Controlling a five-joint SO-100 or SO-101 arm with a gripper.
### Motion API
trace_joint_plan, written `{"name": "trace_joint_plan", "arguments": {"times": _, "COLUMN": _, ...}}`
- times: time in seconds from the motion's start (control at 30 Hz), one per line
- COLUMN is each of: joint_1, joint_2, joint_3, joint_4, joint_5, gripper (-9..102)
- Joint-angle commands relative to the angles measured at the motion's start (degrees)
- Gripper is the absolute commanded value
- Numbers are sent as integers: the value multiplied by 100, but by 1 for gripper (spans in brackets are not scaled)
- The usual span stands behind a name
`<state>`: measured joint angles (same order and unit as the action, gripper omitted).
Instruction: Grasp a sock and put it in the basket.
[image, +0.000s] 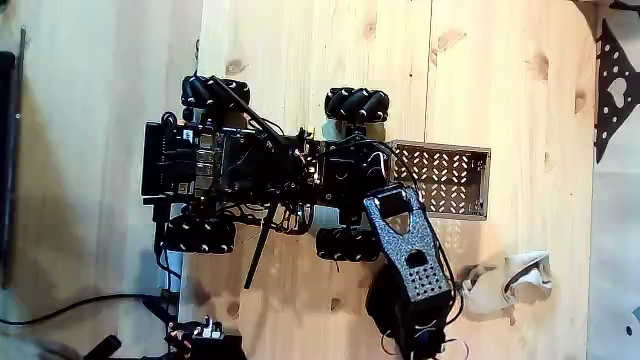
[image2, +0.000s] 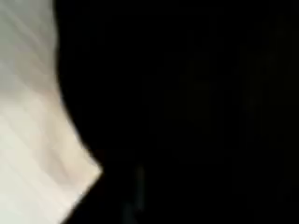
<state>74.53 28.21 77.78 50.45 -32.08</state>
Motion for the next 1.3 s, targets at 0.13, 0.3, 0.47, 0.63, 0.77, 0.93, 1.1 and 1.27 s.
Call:
{"name": "trace_joint_plan", "arguments": {"times": 0.13, "joint_1": 114, "joint_2": -26, "joint_3": -343, "joint_4": -202, "joint_5": -229, "gripper": 0}}
{"name": "trace_joint_plan", "arguments": {"times": 0.3, "joint_1": 176, "joint_2": -606, "joint_3": -1090, "joint_4": -211, "joint_5": -360, "gripper": 0}}
{"name": "trace_joint_plan", "arguments": {"times": 0.47, "joint_1": 185, "joint_2": -1143, "joint_3": -1881, "joint_4": -264, "joint_5": -360, "gripper": 0}}
{"name": "trace_joint_plan", "arguments": {"times": 0.63, "joint_1": 193, "joint_2": -1002, "joint_3": -1890, "joint_4": -202, "joint_5": -360, "gripper": 11}}
{"name": "trace_joint_plan", "arguments": {"times": 0.77, "joint_1": 220, "joint_2": -1002, "joint_3": -1890, "joint_4": -255, "joint_5": -483, "gripper": 36}}
{"name": "trace_joint_plan", "arguments": {"times": 0.93, "joint_1": 229, "joint_2": -1055, "joint_3": -1890, "joint_4": -413, "joint_5": -809, "gripper": 53}}
{"name": "trace_joint_plan", "arguments": {"times": 1.1, "joint_1": 290, "joint_2": -1090, "joint_3": -1890, "joint_4": -483, "joint_5": -1362, "gripper": 43}}
{"name": "trace_joint_plan", "arguments": {"times": 1.27, "joint_1": 308, "joint_2": -853, "joint_3": -1890, "joint_4": -299, "joint_5": -1389, "gripper": 0}}
